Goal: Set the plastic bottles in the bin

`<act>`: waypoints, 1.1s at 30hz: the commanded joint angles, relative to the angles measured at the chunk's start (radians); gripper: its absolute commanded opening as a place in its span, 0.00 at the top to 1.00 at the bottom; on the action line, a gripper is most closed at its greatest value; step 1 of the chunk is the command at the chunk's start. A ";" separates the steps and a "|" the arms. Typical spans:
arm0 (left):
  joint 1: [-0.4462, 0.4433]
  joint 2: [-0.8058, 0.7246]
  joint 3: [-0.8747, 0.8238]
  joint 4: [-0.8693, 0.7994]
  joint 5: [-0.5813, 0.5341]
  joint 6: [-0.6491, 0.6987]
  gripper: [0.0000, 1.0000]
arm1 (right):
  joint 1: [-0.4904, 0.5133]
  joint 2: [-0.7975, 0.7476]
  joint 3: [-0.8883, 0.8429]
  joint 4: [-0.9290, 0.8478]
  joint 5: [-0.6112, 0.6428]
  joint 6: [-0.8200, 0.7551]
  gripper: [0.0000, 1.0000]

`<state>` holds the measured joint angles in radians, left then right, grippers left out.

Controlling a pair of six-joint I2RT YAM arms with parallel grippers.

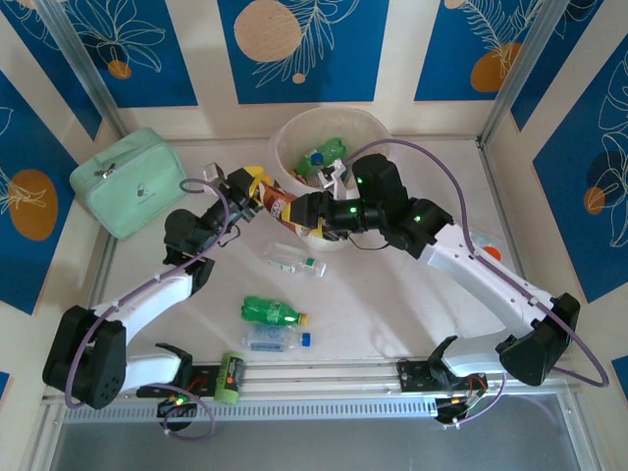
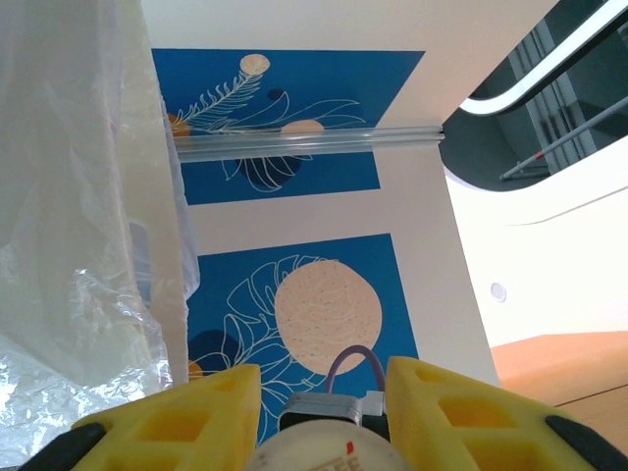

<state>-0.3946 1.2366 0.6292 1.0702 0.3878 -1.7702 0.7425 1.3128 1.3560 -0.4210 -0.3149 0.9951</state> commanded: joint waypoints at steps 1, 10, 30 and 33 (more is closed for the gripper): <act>0.006 -0.005 0.018 -0.027 0.017 0.066 0.86 | -0.010 -0.008 0.077 -0.017 0.008 -0.030 0.43; 0.108 -0.152 0.131 -0.532 0.097 0.326 0.00 | -0.124 0.046 0.257 -0.145 0.042 -0.116 0.43; 0.117 -0.241 0.155 -1.257 -0.038 0.637 0.11 | -0.379 0.224 0.504 -0.401 0.186 -0.274 0.11; 0.113 -0.206 0.146 -1.251 -0.036 0.620 0.12 | -0.375 0.186 0.500 -0.415 0.197 -0.288 0.11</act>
<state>-0.2832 1.0119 0.7860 -0.1959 0.3462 -1.1381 0.3660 1.5555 1.8271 -0.7940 -0.1337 0.7383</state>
